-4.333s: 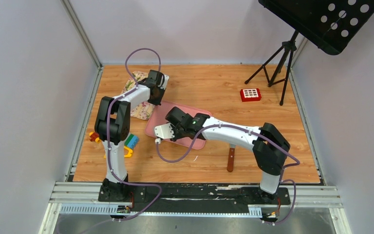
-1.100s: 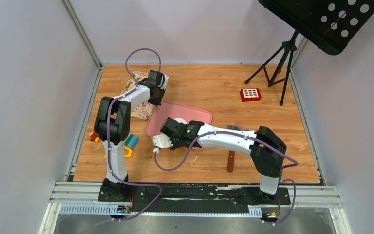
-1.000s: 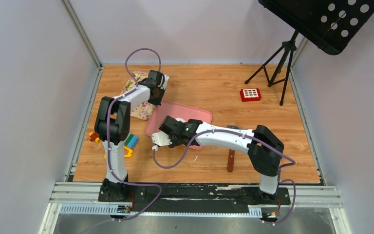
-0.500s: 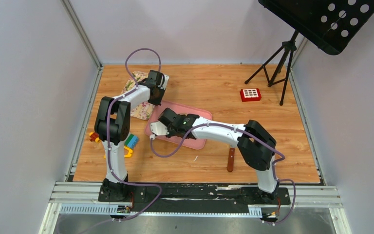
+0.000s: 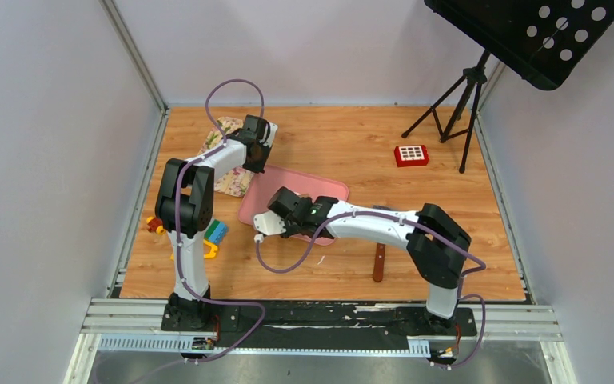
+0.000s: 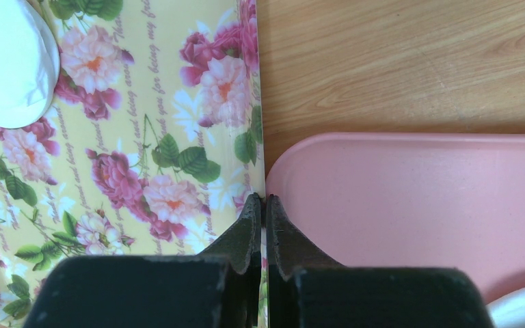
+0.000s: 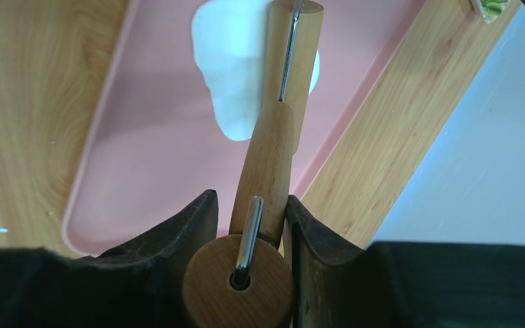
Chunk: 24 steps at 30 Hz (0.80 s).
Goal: Roll out the dumpling wrappers from the dough
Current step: Flatten out the dough on the work surface.
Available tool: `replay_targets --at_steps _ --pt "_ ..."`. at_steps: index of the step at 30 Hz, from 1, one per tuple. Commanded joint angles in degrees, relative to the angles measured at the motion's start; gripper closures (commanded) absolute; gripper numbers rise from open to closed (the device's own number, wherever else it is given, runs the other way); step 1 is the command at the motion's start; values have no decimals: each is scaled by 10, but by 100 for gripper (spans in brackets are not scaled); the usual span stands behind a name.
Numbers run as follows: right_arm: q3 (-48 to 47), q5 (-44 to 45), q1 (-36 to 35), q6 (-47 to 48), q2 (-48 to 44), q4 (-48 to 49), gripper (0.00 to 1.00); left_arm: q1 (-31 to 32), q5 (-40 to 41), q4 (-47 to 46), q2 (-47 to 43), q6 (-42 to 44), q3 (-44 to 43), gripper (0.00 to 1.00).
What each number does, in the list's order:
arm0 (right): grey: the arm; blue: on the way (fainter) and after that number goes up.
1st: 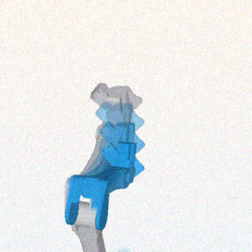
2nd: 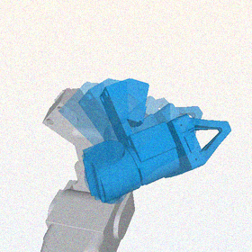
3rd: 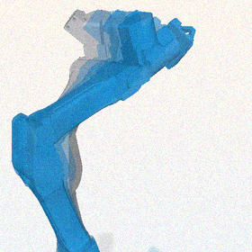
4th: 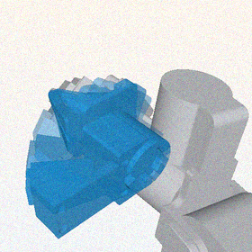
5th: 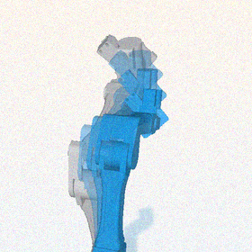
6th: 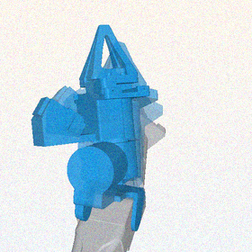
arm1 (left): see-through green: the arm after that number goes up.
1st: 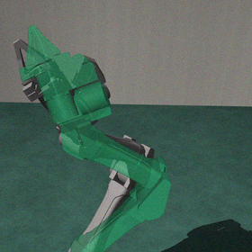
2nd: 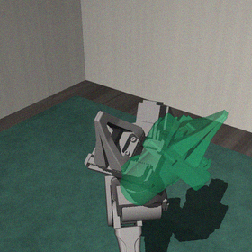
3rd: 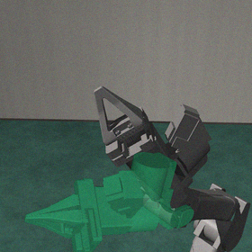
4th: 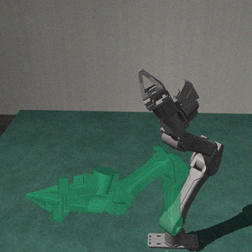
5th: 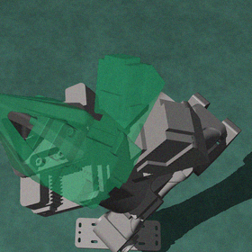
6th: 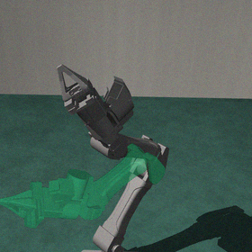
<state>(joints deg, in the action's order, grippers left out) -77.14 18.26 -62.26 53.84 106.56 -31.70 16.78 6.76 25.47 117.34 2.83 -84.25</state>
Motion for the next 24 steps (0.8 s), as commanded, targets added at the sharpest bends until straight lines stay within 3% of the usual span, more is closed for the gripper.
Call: replay_targets --at_steps 1,24 --pt "61 -158 -20 -36 45 -228 100 -1 -3 27 11 -3 22 100" --pt "31 -215 -41 -58 0 -302 100 -1 -3 26 11 -4 23 100"
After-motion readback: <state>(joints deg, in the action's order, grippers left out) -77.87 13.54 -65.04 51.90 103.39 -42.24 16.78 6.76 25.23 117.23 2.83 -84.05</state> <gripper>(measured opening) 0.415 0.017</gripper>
